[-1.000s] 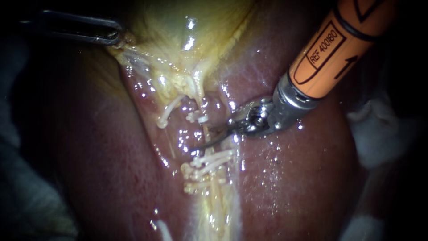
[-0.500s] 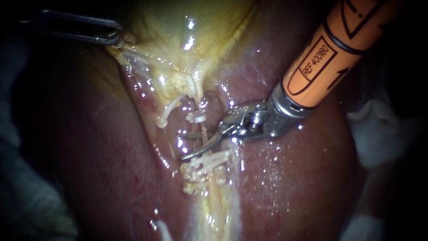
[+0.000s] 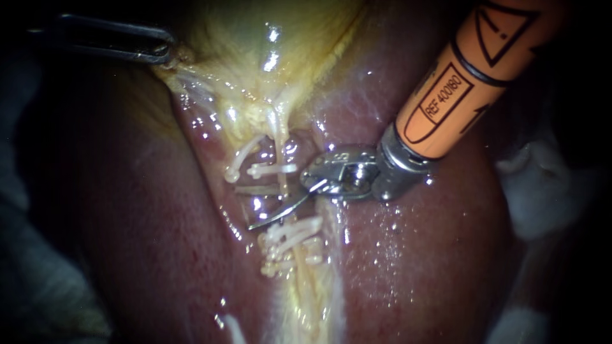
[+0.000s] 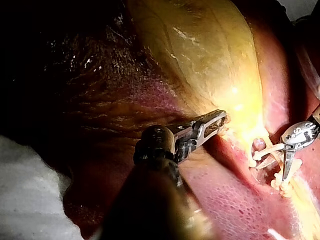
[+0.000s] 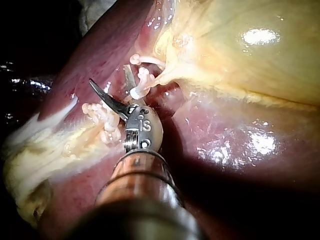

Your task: Go to the cutting position right tube

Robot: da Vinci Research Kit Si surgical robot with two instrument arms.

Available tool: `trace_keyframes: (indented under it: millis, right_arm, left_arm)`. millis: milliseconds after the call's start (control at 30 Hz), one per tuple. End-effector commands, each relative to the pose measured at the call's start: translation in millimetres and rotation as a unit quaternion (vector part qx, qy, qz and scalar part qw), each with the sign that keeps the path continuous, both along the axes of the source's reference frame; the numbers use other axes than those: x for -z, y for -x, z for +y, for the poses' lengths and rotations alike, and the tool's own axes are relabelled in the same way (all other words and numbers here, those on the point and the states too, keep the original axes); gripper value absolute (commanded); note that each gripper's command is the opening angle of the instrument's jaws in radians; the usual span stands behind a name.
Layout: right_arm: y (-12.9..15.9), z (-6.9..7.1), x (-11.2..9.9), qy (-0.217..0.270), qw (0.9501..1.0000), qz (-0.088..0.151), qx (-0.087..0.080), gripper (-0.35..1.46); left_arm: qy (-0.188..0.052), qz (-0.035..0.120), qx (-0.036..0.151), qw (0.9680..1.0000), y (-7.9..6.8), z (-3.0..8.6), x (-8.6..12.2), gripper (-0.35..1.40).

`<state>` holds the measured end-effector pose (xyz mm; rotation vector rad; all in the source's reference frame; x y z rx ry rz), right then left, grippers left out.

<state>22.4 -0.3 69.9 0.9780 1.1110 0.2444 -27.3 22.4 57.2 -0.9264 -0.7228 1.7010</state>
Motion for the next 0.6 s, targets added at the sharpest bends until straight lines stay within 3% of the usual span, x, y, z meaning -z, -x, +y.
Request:
trace_keyframes:
  millis: [33, 333, 600]
  right_arm:
    - [-0.1, 0.0, 0.0, 0.001, 1.0, -0.001, -0.001, 1.28]
    - [-0.7, -0.3, 0.3, -0.003, 1.0, 0.006, -0.005, 1.27]
    - [-0.7, -1.4, 3.2, -0.016, 0.9993, 0.034, -0.009, 1.23]
  left_arm:
    - [0.0, 0.0, 0.0, 1.0, 0.0, 0.0, 0.0, -0.35]
    - [0.0, 0.0, 0.0, 1.0, 0.0, 0.0, 0.0, -0.35]
    - [0.0, 0.0, 0.0, 1.0, 0.0, 0.0, 0.0, -0.35]
